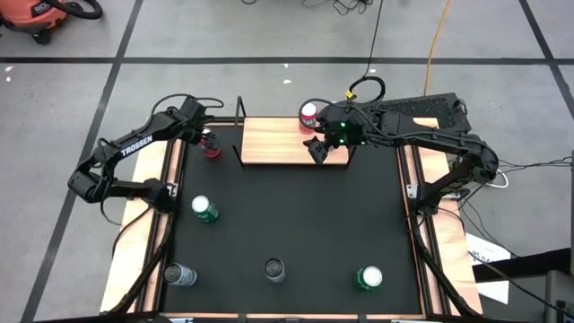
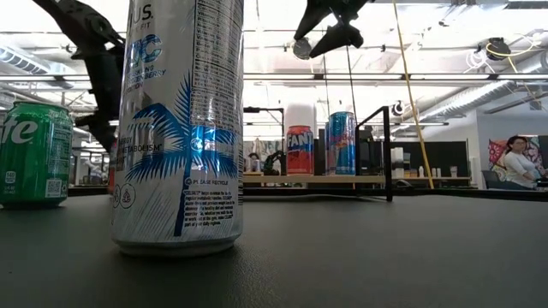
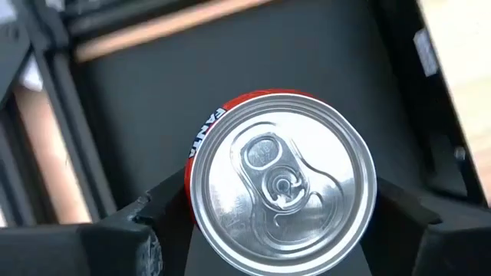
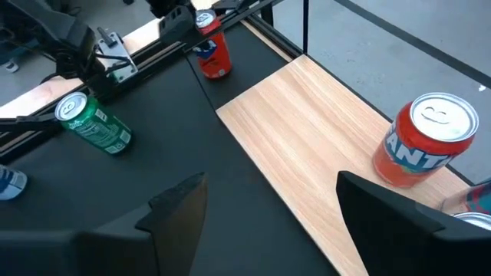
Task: Place canned beverage on shelf
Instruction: Put the red soda can on the shelf aligned with the other red soda can
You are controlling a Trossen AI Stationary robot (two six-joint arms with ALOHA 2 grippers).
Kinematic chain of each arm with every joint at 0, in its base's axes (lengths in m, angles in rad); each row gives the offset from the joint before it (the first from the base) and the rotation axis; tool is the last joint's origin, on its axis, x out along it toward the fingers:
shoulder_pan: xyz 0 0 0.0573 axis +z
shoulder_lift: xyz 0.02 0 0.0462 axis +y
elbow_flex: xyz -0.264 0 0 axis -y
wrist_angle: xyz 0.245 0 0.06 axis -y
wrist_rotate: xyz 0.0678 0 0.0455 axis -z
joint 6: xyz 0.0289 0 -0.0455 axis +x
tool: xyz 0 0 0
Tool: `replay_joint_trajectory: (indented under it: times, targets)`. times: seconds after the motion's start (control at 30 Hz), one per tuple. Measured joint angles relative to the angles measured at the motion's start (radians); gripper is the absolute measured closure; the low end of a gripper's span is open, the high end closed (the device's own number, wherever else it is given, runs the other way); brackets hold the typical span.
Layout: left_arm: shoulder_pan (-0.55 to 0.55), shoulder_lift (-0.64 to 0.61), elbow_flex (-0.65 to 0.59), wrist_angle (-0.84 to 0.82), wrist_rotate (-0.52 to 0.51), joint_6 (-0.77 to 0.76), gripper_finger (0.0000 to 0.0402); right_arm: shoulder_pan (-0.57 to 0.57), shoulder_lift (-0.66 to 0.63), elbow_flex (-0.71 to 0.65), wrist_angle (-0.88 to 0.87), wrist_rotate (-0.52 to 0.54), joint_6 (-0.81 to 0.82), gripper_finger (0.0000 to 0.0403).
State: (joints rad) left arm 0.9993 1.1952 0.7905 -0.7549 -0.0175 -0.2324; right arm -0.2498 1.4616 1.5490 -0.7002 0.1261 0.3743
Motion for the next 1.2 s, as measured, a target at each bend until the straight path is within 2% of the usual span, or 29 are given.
replay_joint_trajectory:
  times: [0.23,0.4,0.57,0.7,0.87,1.03,1.2]
  targets:
    - [-0.054,-0.157,0.000,-0.161,0.002,-0.056,0.0114,0.039,0.003,0.000,0.000,-0.037,0.014,0.0124]
    - [-0.175,-0.282,0.000,-0.179,0.029,-0.126,0.0110,0.067,0.007,0.000,0.000,-0.050,0.043,0.0124]
    - [-0.320,-0.335,0.000,-0.173,0.033,-0.218,0.0109,0.094,0.007,0.000,0.000,-0.050,0.084,0.0124]
    - [-0.456,-0.328,0.000,-0.164,0.021,-0.281,0.0108,0.126,0.007,0.000,0.000,-0.050,0.116,0.0124]
    - [-0.625,-0.292,0.000,-0.094,-0.043,-0.362,0.0108,0.177,0.007,0.000,-0.031,-0.020,0.166,0.0124]
    - [-0.763,-0.215,0.000,0.033,-0.087,-0.446,0.0107,0.238,0.007,0.000,-0.146,0.100,0.235,0.0124]
    - [-0.878,-0.081,0.000,0.216,-0.145,-0.468,0.0107,0.274,0.010,0.000,-0.247,0.109,0.338,0.0124]
